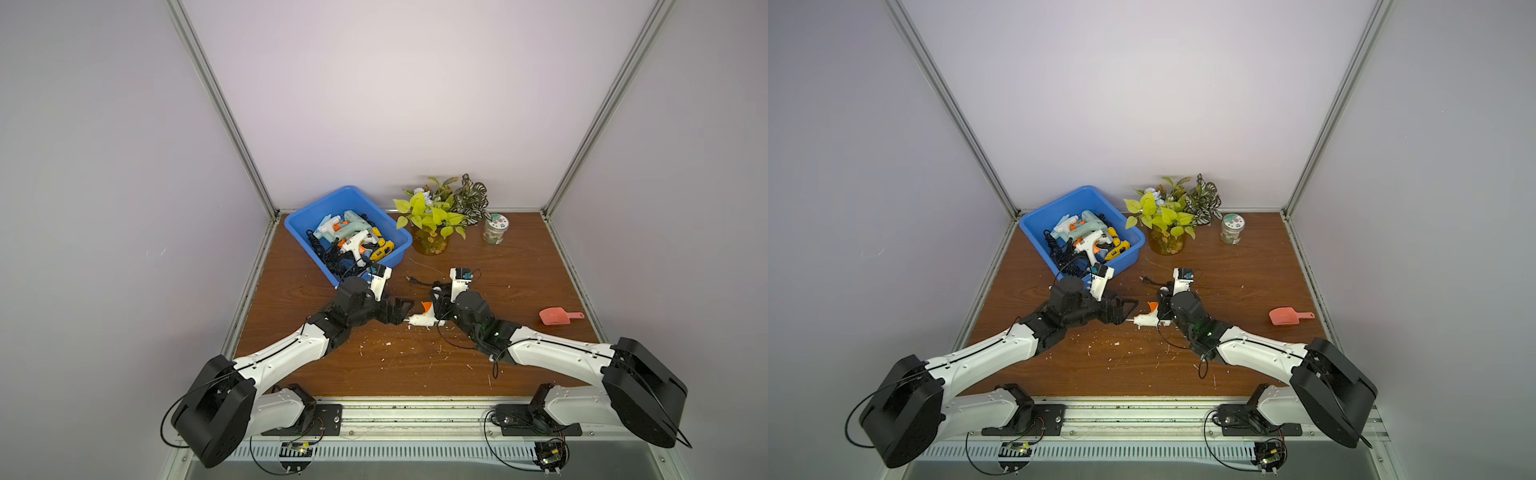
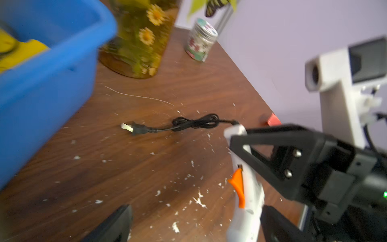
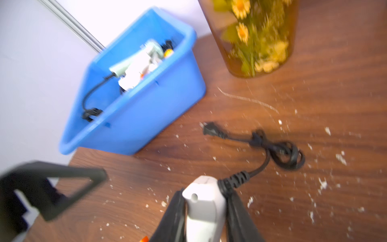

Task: Put the hot melt glue gun into the storage box
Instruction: Pick up the hot melt adhesive gun from the center of the board.

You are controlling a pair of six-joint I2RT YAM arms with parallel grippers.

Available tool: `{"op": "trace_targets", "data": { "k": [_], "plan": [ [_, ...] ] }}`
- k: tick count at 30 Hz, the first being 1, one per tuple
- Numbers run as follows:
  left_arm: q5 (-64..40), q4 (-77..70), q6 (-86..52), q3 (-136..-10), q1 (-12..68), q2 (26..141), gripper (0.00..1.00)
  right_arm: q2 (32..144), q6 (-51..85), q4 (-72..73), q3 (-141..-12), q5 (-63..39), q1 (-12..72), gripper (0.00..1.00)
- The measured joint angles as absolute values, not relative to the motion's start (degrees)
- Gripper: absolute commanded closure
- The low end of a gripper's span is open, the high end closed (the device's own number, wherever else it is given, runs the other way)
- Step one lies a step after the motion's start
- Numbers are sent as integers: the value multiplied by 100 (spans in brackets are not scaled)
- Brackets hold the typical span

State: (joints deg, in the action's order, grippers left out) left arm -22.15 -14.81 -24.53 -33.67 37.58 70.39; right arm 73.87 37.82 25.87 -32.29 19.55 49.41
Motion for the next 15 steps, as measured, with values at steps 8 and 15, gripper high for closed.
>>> {"op": "trace_targets", "data": {
  "k": [8, 15],
  "plan": [
    [-2620, -1345, -2244, -3778, 4171, 7701, 13, 7306, 3546, 3087, -3216, 1925, 4943, 100],
    [-2816, -1387, -2314, -3778, 4171, 7828, 36, 7282, 3507, 3295, -3177, 1922, 4943, 100]
  ]
}}
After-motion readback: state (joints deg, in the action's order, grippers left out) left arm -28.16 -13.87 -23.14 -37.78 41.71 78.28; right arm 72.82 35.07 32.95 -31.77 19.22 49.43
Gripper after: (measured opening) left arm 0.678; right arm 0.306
